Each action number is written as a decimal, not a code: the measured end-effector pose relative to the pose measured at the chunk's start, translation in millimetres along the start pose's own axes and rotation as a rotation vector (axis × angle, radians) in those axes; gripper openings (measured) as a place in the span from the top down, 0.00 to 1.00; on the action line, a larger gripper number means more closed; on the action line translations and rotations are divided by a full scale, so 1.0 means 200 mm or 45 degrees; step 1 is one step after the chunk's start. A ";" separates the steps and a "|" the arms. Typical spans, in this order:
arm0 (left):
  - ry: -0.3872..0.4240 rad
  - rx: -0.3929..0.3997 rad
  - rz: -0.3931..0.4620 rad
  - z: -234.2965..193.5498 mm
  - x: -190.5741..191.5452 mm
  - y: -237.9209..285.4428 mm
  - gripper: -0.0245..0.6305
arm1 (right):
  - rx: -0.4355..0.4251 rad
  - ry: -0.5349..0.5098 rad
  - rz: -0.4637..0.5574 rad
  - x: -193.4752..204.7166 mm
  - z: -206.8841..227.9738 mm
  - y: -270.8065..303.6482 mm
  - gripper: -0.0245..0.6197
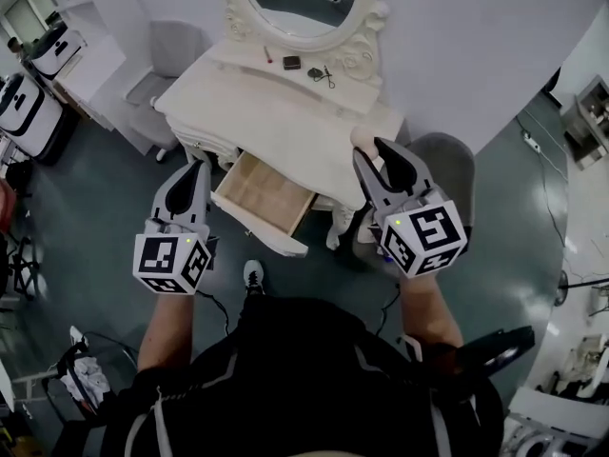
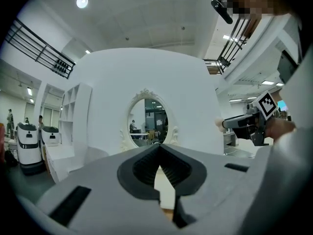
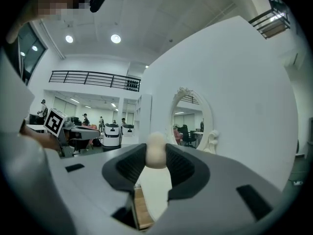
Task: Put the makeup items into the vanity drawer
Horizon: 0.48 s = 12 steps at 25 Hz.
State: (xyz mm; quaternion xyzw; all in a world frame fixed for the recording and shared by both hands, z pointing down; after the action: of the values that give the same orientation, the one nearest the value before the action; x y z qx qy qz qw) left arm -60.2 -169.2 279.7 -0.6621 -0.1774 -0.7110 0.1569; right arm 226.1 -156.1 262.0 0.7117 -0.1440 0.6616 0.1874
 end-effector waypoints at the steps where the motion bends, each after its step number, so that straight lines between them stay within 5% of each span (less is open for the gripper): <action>1: 0.000 0.020 0.001 -0.04 0.01 0.03 0.96 | 0.016 0.004 -0.010 0.01 0.00 0.04 0.75; 12: -0.043 0.188 -0.037 -0.46 0.15 0.36 0.96 | 0.162 0.045 -0.127 0.15 -0.05 0.49 0.75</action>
State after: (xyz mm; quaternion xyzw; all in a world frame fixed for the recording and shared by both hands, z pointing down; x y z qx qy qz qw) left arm -111.5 -275.1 306.8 -0.6581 -0.2415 -0.6869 0.1920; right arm 174.1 -237.6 299.8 0.7166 -0.0627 0.6716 0.1772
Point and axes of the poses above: the fingertips, and each gripper's own axes: y forward along the fingers, z to its right, x out of its underside, the point moved 4 cm from there along -y, backward along the fingers, and after that the axes turned 1 degree about -z, right-handed, at the moved point
